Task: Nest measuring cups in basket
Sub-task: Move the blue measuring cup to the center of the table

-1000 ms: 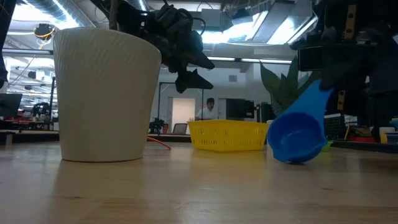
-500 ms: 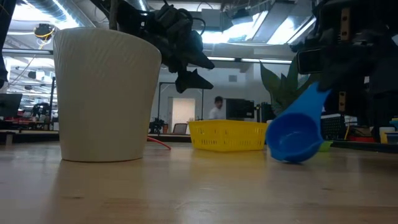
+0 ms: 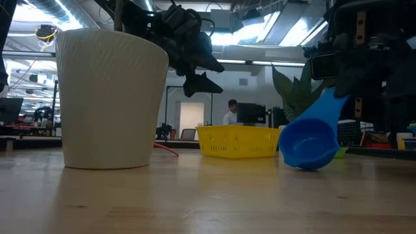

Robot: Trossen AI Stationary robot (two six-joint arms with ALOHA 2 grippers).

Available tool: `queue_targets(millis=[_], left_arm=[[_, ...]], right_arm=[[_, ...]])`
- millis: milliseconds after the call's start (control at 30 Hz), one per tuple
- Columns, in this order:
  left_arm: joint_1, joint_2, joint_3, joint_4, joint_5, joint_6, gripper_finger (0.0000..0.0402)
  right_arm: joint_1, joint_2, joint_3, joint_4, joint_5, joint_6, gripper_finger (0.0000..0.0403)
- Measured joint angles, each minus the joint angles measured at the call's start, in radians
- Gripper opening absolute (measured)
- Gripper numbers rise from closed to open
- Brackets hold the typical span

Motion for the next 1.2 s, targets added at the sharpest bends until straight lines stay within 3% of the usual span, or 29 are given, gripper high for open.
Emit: queue_targets(millis=[733, 900, 1200], left_arm=[[0.000, 0.000, 0.000, 0.001, -0.012, -0.001, 0.0290], [0.000, 0.000, 0.000, 0.001, -0.095, -0.001, 0.0290], [0.000, 0.000, 0.000, 0.001, -0.336, -0.001, 0.0290]], right_arm=[[0.000, 0.000, -0.001, 0.000, 0.000, -0.027, 0.0023], [0.000, 0.000, -0.001, 0.000, 0.000, -0.026, 0.0023], [0.000, -0.001, -0.001, -0.004, 0.007, -0.028, 0.0029]])
